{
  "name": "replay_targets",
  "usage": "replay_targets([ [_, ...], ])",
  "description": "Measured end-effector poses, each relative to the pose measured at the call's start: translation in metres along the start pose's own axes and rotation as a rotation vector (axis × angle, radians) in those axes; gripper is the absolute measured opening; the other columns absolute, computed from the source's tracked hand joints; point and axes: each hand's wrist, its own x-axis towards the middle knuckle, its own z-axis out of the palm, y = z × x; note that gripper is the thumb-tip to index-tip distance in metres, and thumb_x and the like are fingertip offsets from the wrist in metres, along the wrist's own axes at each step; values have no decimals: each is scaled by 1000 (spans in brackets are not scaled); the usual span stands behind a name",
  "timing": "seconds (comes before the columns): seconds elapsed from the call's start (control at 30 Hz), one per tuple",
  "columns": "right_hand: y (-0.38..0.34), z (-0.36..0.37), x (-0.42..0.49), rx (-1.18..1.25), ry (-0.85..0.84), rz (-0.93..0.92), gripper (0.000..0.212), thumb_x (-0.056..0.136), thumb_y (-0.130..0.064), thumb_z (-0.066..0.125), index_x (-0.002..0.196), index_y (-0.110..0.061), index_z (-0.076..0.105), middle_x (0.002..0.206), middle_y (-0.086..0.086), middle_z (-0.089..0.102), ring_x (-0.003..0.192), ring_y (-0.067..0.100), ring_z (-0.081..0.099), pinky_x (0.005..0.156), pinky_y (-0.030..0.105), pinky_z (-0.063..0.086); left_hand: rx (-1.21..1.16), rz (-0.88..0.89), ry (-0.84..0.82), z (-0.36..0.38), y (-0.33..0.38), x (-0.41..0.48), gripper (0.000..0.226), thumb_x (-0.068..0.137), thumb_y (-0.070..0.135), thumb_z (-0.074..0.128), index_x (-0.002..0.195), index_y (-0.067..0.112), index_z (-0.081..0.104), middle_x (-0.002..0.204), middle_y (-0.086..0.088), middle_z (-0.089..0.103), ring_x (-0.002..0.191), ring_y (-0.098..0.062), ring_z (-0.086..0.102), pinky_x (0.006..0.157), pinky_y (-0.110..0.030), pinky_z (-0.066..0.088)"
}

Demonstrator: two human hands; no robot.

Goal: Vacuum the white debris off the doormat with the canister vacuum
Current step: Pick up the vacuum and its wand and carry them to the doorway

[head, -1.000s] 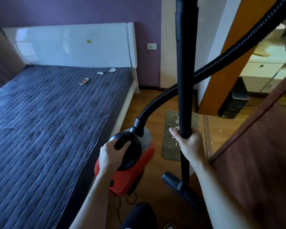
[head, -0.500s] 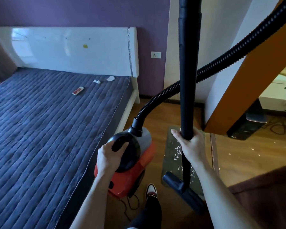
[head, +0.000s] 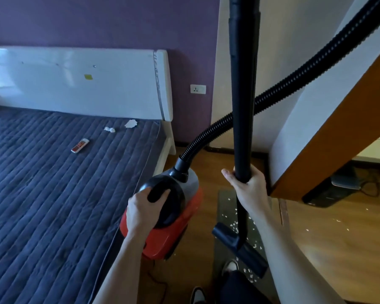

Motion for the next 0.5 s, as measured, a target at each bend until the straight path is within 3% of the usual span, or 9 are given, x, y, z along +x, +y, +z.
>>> replay_targets([
  [0.13,13,0,51,2,2,12,39,85,-35,81,74,-7,56,66,11,57,65,30,58,70,52,52,-12,8,-7,29,22,43,24,79,50,78,81,27,73,72,12,68,67,-3,64,58,-22,51],
  [0.3,40,-5,136,1,4,30,30,84,-31,81,72,-15,59,63,-2,61,68,22,64,71,46,56,-10,26,-22,76,56,111,23,78,54,77,75,32,70,71,11,69,67,-3,66,59,-28,57],
  [0.4,57,-7,196,2,-11,43,30,85,-31,81,71,-15,60,61,-8,59,64,18,61,68,43,54,-4,57,-21,108,83,156,21,79,51,77,78,31,71,72,12,70,68,-1,66,58,-22,53],
  [0.5,72,-14,256,11,0,57,24,86,-28,80,72,-26,61,64,-15,63,68,10,62,71,32,52,41,62,-42,141,121,201,23,80,51,76,79,28,71,73,13,69,68,1,65,56,-15,46],
])
